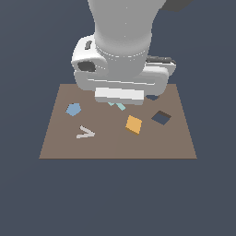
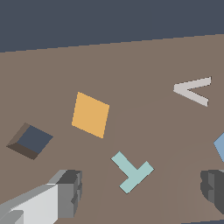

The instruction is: Insert a designated object into the corresponding slot on a board.

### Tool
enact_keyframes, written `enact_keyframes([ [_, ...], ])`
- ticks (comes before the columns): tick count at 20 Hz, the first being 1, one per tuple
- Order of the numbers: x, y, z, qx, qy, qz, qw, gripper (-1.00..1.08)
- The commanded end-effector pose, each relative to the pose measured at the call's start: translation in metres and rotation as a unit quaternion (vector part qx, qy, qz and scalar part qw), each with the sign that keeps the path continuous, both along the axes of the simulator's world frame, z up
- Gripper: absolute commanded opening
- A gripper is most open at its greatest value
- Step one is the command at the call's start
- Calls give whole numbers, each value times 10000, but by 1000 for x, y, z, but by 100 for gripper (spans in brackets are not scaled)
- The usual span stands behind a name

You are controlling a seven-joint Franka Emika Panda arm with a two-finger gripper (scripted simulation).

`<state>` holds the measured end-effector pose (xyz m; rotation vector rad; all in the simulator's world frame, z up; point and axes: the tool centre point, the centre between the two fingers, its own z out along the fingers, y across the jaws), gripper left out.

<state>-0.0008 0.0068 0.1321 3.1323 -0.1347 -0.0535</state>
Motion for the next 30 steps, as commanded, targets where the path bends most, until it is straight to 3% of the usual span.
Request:
enact_keyframes([
  [1, 5, 8, -14, 2, -24, -157, 9999, 100],
  [15, 39, 45, -79, 5, -164, -945, 9954, 100],
  [30, 43, 46, -102, 5, -173, -995, 9949, 100],
])
